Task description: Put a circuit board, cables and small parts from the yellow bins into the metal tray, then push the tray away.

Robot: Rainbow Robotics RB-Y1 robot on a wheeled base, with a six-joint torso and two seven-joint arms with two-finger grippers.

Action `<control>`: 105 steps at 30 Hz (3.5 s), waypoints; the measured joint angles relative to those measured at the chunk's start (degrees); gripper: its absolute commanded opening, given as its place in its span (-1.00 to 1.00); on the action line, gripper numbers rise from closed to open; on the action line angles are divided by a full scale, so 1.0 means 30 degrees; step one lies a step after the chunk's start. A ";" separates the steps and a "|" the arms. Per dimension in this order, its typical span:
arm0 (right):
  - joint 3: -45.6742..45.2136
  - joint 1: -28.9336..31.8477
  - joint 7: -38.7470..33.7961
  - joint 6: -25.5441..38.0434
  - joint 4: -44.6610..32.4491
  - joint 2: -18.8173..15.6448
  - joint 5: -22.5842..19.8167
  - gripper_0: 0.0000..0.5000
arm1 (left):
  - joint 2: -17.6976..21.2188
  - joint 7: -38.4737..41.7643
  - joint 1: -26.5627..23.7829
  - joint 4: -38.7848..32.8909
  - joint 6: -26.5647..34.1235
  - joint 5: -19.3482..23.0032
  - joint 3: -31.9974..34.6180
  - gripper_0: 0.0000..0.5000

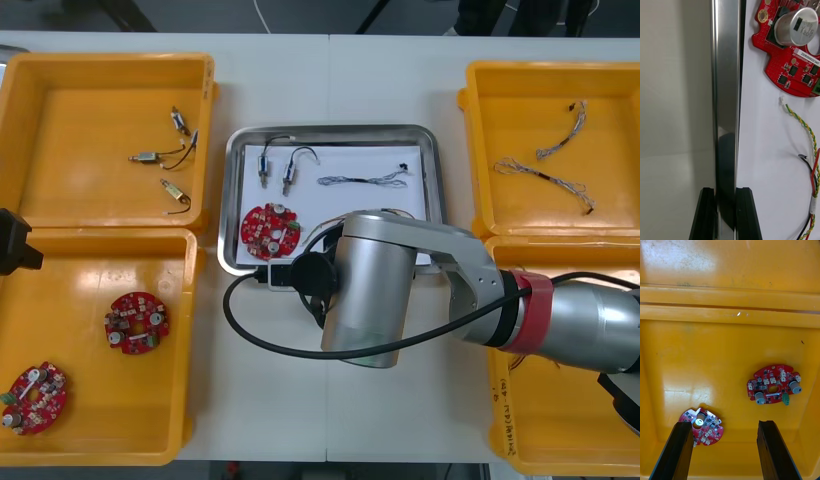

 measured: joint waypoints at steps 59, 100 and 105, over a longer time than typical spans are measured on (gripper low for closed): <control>0.1979 -0.6085 -0.0908 -0.6041 0.9424 0.0459 -0.0641 -1.00 | -0.0003 0.0000 0.0000 -0.0004 0.0000 0.0000 0.0001 1.00; -0.2366 -0.5597 -0.1220 -0.1523 0.6832 0.0953 -0.2429 1.00 | -0.0004 0.0000 0.0000 -0.0009 0.0000 -0.0001 0.0003 1.00; -0.4613 -0.4375 -0.1220 0.1935 0.4053 0.0962 -0.2431 1.00 | -0.0005 0.0000 0.0001 -0.0014 0.0000 -0.0001 0.0003 1.00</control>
